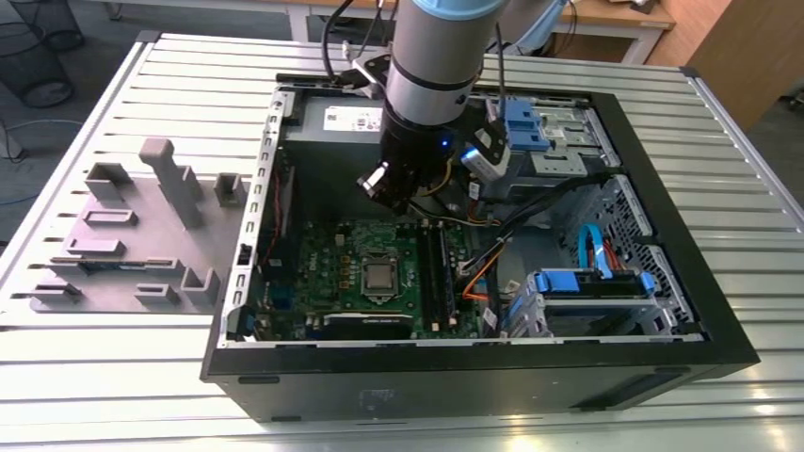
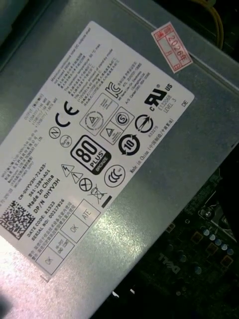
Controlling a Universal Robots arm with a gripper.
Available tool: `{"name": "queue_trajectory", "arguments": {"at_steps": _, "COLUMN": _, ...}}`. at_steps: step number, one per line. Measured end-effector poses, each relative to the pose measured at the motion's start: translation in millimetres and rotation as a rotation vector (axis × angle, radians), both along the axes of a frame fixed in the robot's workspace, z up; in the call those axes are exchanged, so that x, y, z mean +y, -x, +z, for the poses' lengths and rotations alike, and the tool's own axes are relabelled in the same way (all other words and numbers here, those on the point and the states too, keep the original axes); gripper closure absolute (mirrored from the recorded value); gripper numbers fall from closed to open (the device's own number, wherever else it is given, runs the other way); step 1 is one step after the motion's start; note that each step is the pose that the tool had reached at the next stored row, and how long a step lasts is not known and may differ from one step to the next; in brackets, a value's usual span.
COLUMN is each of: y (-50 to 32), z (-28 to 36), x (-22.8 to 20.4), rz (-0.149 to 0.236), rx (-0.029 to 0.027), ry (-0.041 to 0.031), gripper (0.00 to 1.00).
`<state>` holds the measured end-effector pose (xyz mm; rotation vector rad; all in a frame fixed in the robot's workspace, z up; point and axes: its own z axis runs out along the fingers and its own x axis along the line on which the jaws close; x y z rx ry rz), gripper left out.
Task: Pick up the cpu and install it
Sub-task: 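Close the cpu cover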
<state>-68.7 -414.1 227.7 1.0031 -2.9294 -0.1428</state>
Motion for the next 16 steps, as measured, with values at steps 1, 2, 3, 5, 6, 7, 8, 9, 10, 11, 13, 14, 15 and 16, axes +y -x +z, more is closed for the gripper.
{"name": "queue_trajectory", "arguments": {"at_steps": 1, "y": -0.1, "z": 0.0, "x": 0.0, "rz": 0.000, "rx": 0.0002, "ry": 0.0000, "gripper": 0.89}}
{"name": "queue_trajectory", "arguments": {"at_steps": 2, "y": -0.1, "z": 0.0, "x": 0.0, "rz": 0.000, "rx": 0.0004, "ry": 0.0001, "gripper": 0.89}}
{"name": "queue_trajectory", "arguments": {"at_steps": 3, "y": -0.1, "z": 0.0, "x": 0.0, "rz": 0.000, "rx": 0.0006, "ry": 0.0000, "gripper": 0.89}}
{"name": "queue_trajectory", "arguments": {"at_steps": 5, "y": -0.1, "z": 0.0, "x": 0.0, "rz": 0.000, "rx": 0.0007, "ry": 0.0000, "gripper": 0.89}}
{"name": "queue_trajectory", "arguments": {"at_steps": 6, "y": -0.1, "z": 0.0, "x": 0.0, "rz": 0.000, "rx": 0.0007, "ry": 0.0000, "gripper": 0.89}}
{"name": "queue_trajectory", "arguments": {"at_steps": 7, "y": -0.1, "z": 0.0, "x": 0.0, "rz": 0.000, "rx": 0.0007, "ry": 0.0000, "gripper": 0.89}}
{"name": "queue_trajectory", "arguments": {"at_steps": 8, "y": -0.1, "z": 0.0, "x": 0.0, "rz": 0.000, "rx": 0.0008, "ry": 0.0000, "gripper": 0.89}}
{"name": "queue_trajectory", "arguments": {"at_steps": 9, "y": -0.1, "z": 0.0, "x": 0.0, "rz": 0.000, "rx": 0.0008, "ry": 0.0000, "gripper": 0.89}}
{"name": "queue_trajectory", "arguments": {"at_steps": 10, "y": -0.1, "z": 0.0, "x": 0.0, "rz": 0.000, "rx": 0.0008, "ry": 0.0000, "gripper": 0.89}}
{"name": "queue_trajectory", "arguments": {"at_steps": 11, "y": -0.1, "z": 0.0, "x": 0.0, "rz": 0.000, "rx": 0.0008, "ry": 0.0000, "gripper": 0.89}}
{"name": "queue_trajectory", "arguments": {"at_steps": 13, "y": -0.1, "z": 0.0, "x": 0.0, "rz": 0.000, "rx": 0.0008, "ry": 0.0000, "gripper": 0.89}}
{"name": "queue_trajectory", "arguments": {"at_steps": 14, "y": -0.1, "z": 0.0, "x": 0.0, "rz": 0.000, "rx": 0.0009, "ry": 0.0000, "gripper": 0.89}}
{"name": "queue_trajectory", "arguments": {"at_steps": 15, "y": -0.1, "z": 0.0, "x": 0.0, "rz": 0.000, "rx": 0.0009, "ry": 0.0000, "gripper": 0.89}}
{"name": "queue_trajectory", "arguments": {"at_steps": 16, "y": -0.1, "z": 0.0, "x": 0.0, "rz": 0.000, "rx": 0.0010, "ry": 0.0000, "gripper": 0.89}}
